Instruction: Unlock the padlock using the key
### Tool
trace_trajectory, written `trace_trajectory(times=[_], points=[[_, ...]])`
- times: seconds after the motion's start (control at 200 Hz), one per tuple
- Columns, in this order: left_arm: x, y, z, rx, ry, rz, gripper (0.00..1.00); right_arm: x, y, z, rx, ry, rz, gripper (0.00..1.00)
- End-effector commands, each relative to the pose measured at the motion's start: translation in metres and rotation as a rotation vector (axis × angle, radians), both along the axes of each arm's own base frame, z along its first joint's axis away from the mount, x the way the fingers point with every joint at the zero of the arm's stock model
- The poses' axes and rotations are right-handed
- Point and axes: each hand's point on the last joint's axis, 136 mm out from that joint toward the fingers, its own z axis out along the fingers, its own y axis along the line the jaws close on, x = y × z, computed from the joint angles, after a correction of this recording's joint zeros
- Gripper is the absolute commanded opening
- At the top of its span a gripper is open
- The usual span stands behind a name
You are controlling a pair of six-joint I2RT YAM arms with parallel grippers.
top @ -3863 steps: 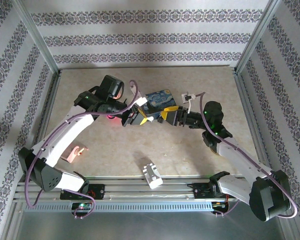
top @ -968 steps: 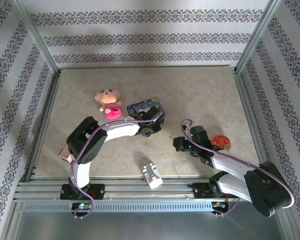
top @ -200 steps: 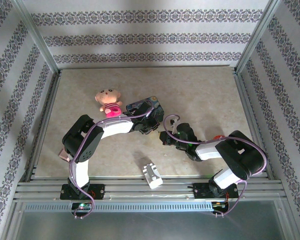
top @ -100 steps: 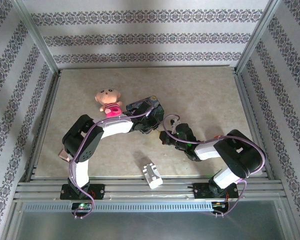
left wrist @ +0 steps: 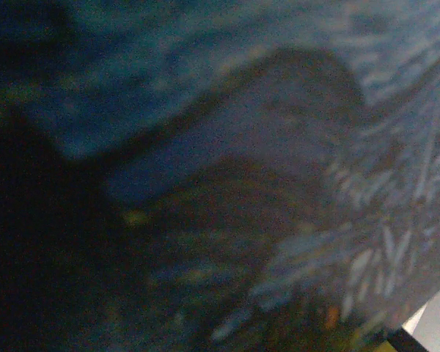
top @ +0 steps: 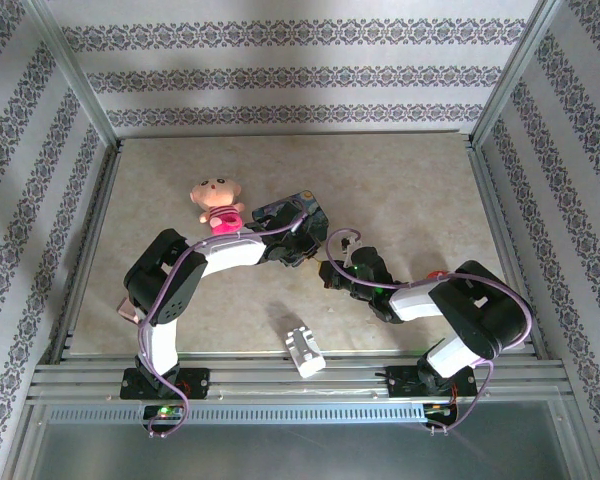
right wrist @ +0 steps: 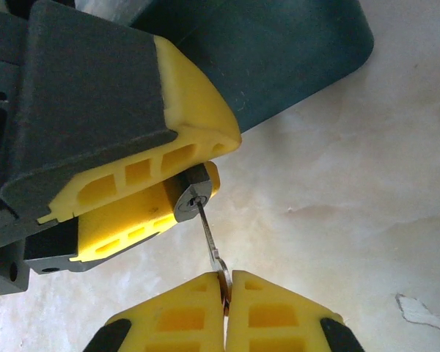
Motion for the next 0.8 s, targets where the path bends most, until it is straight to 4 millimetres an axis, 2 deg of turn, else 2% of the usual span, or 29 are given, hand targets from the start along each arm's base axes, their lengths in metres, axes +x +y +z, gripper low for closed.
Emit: trace_trajectory(times=[0.0,0.585,0.595,0.62,0.795], points=[[-0.007,-0.007,-0.005,-0.057,0.07,0.018,0.01,0.009,0.003,0.026,0.042,-0.091,-0.019,0.0],[-0.009,-0.005,-0.006,-0.059,0.071,0.031,0.01,0.01,0.0,0.029,0.038,-0.101,-0.038,0.0],[-0.008,-0.005,-0.006,-0.06,0.07,0.031,0.01,0.006,-0.003,0.022,0.025,-0.084,-0.038,0.0],[-0.009,-0.005,-0.006,-0.058,0.071,0.03,0.01,0.003,-0.005,0.018,0.02,-0.077,-0.037,0.0],[-0.008,-0.006,-0.006,-0.062,0.073,0.027,0.0,0.002,-0.008,0.016,0.015,-0.074,-0.046,0.0]])
